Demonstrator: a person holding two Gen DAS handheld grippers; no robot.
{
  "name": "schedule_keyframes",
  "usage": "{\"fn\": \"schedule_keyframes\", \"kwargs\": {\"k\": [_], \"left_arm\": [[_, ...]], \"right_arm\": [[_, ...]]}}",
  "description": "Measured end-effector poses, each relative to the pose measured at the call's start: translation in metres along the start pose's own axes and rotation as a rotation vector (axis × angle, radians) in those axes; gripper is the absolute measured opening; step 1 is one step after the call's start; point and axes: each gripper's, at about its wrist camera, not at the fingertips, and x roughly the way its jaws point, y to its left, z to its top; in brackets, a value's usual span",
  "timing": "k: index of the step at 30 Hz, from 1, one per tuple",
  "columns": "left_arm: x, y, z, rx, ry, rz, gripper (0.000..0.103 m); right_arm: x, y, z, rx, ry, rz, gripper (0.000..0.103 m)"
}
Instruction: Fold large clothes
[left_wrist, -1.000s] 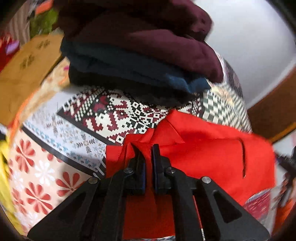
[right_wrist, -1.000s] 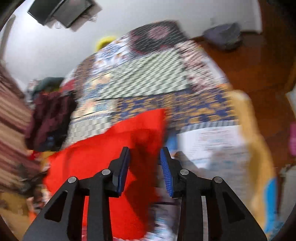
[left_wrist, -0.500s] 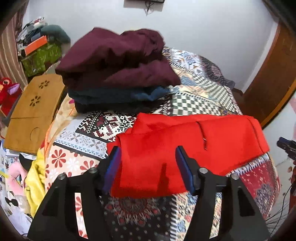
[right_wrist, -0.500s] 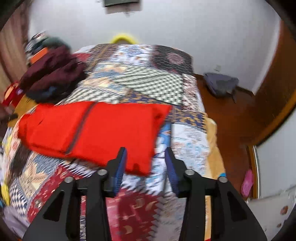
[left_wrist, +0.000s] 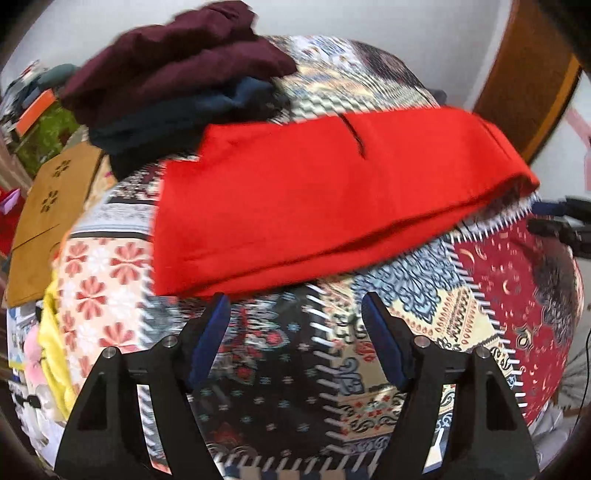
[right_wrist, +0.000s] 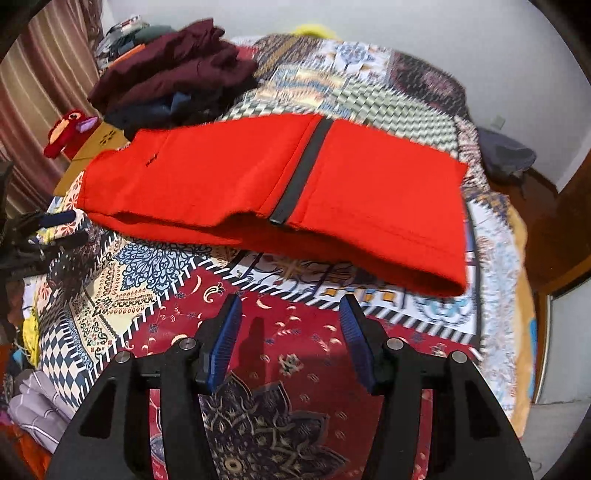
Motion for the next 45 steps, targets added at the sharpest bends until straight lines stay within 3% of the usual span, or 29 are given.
{"fn": "schedule_keyframes", "kwargs": {"k": [4, 9, 15, 21, 24, 28, 33, 39, 45], "left_arm": [[0.021, -0.02, 0.003, 0.088, 0.031, 0.022, 0.073], [0.036, -0.019, 0.015, 0.174, 0.04, 0.124, 0.073], [0.017, 0.011, 0.064, 0.177, -0.07, 0.194, 0.073], [0.024, 0.064, 0.133, 0.006, -0.078, 0.23, 0.073], [0.008, 0.083, 0.147, -0.113, -0.126, 0.215, 0.073], [-0.017, 0.083, 0.141, -0.156, -0.194, 0.148, 0.073], [-0.027, 0.059, 0.123, -0.073, -0.2, 0.145, 0.073], [-0.014, 0.024, 0.095, 0.029, -0.138, 0.064, 0.073], [0.037, 0.005, 0.067, 0.129, -0.017, 0.165, 0.073]], "right_arm": [[0.014, -0.01, 0.016, 0.05, 0.034, 0.02, 0.051], [0.009, -0.02, 0.037, 0.057, 0.022, 0.024, 0.051], [0.001, -0.036, 0.076, 0.047, -0.023, 0.0, 0.051], [-0.012, -0.055, 0.134, 0.13, -0.154, -0.028, 0.051], [-0.033, -0.059, 0.151, 0.203, -0.273, -0.048, 0.051], [-0.052, -0.055, 0.152, 0.197, -0.373, -0.062, 0.051], [-0.038, -0.044, 0.137, 0.093, -0.307, -0.131, 0.051], [-0.004, -0.034, 0.105, -0.073, -0.183, -0.241, 0.051], [0.037, -0.044, 0.081, -0.073, -0.041, -0.242, 0.051]]}}
